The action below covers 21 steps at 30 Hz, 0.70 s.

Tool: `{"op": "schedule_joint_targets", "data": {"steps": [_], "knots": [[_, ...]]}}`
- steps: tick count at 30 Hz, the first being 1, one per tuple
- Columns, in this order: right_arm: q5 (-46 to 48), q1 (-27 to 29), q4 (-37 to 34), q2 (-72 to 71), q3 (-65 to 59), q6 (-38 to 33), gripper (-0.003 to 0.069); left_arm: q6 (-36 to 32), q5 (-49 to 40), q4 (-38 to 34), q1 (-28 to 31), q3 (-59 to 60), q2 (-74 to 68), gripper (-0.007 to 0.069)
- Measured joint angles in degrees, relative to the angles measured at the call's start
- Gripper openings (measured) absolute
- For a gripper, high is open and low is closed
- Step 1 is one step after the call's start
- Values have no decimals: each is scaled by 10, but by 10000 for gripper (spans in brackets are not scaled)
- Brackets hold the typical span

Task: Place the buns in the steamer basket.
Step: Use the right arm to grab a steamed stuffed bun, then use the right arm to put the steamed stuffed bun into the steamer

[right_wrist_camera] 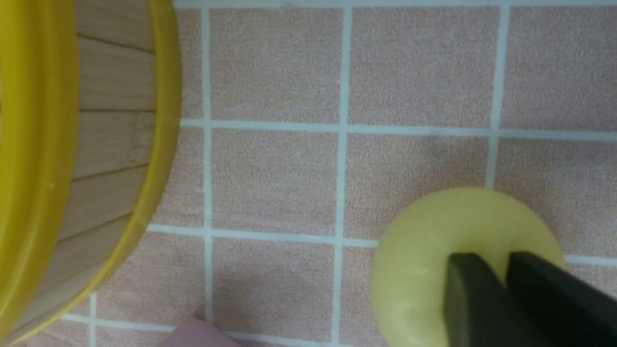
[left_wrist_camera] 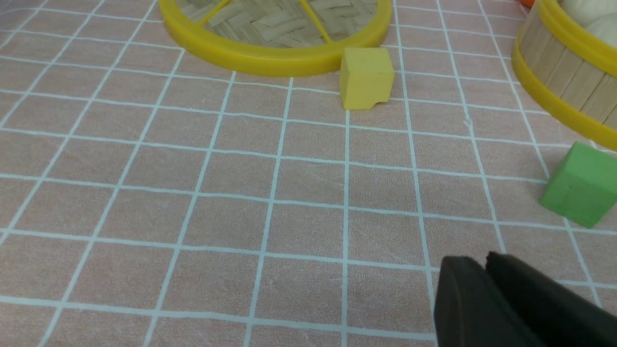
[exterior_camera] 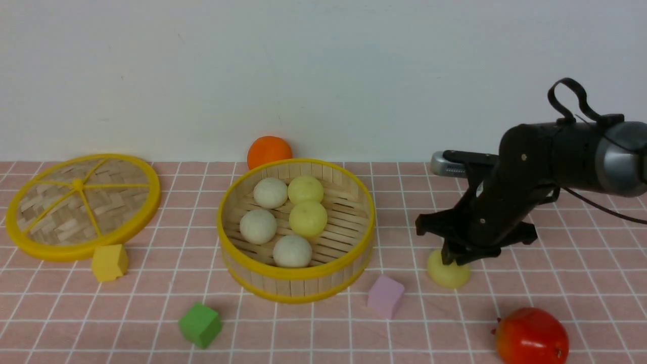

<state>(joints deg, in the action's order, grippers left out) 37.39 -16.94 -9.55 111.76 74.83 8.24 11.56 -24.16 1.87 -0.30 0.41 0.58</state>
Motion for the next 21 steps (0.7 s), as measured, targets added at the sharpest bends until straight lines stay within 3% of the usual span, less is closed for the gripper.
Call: {"op": "schedule_joint_targets", "data": {"steps": [2,4,11,17,21], "knots": [[0,0,-1,0,0,-2,35,0,0,0,0,0,0,101],[1,0,-5,-4,1,-4,11,0,0,0,0,0,0,101],[31,-8,-51,-39,63,-44,11,0,0,0,0,0,0,103],[32,-63,-150,-54,156,-126,11,0,1,0,0,0,0,108],[28,-84,-160,-31,160,-138,11,0,0,0,0,0,0,111]]}}
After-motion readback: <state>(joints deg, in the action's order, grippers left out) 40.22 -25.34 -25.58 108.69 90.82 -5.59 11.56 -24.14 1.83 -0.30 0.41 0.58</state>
